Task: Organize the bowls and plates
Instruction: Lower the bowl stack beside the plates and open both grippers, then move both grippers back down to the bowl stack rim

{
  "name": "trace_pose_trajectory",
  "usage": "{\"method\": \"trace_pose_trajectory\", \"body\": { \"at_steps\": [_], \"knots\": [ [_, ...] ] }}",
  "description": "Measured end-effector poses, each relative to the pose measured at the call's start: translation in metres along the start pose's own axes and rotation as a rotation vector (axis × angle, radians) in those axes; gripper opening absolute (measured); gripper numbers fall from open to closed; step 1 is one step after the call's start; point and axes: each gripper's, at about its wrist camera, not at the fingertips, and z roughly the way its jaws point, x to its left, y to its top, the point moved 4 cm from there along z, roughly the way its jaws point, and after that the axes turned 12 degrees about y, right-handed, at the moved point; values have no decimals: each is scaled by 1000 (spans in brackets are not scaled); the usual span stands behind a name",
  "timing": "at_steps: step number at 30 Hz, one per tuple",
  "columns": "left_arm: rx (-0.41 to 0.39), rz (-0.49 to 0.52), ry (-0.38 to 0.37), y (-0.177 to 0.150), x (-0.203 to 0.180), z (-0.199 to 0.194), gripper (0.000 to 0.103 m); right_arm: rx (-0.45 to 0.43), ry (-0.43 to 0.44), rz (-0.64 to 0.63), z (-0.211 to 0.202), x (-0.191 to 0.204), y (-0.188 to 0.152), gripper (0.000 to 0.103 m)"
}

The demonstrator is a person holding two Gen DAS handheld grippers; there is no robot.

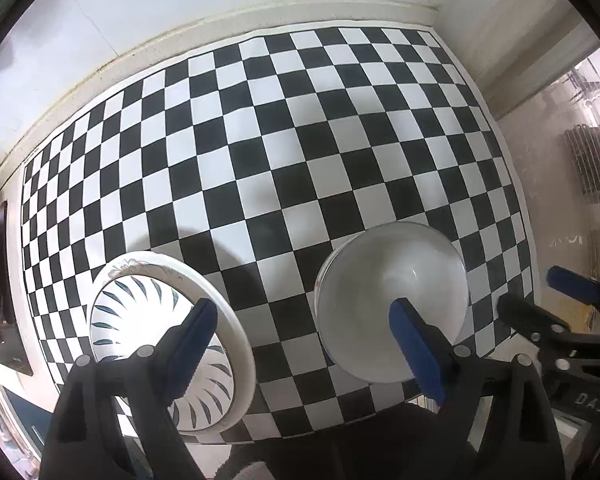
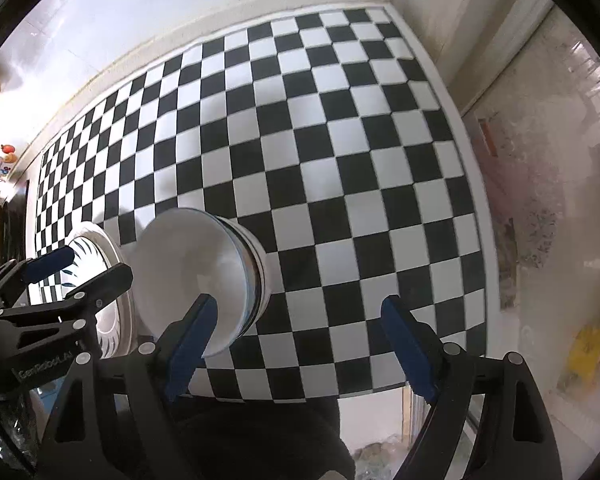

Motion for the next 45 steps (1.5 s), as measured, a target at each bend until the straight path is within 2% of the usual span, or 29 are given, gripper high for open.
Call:
{"method": "trace_pose_trajectory", "body": {
  "at_steps": [2, 9, 10, 12, 13, 14, 16, 18, 19, 24, 33, 45],
  "knots": [
    [-7, -7, -3, -2, 1, -6, 88, -22, -2, 0, -11, 2, -1, 86],
    [-134, -64, 26, -14, 17, -71, 88, -140, 19, -17, -74, 18, -8, 86],
    [-153, -57, 23, -16, 18, -82, 85, -150, 19, -27, -80, 23, -10, 85],
    [-184, -46, 35, -21, 21, -102, 69, -181, 26, -58, -102, 35, -14, 81],
    [-193, -41, 42, -23, 21, -109, 59, -192, 28, -70, -108, 39, -15, 75],
    [-202, -37, 41, -25, 21, -116, 53, -206, 24, -89, -116, 45, -17, 70],
    [-216, -22, 36, -31, 23, -131, 54, -227, 14, -114, -131, 55, -21, 52],
    [-223, -18, 30, -35, 24, -140, 46, -234, 24, -121, -143, 62, -26, 36],
    [-227, -18, 26, -38, 25, -147, 43, -234, 27, -123, -149, 64, -29, 35],
    [-250, -25, 20, -48, 33, -170, 43, -260, 47, -132, -178, 76, -44, 35],
    [-273, 7, 23, -56, 33, -196, 43, -266, 69, -150, -205, 87, -60, 35],
    [-286, 10, 6, -58, 30, -204, 43, -259, 96, -154, -200, 88, -55, 35]
  ]
}}
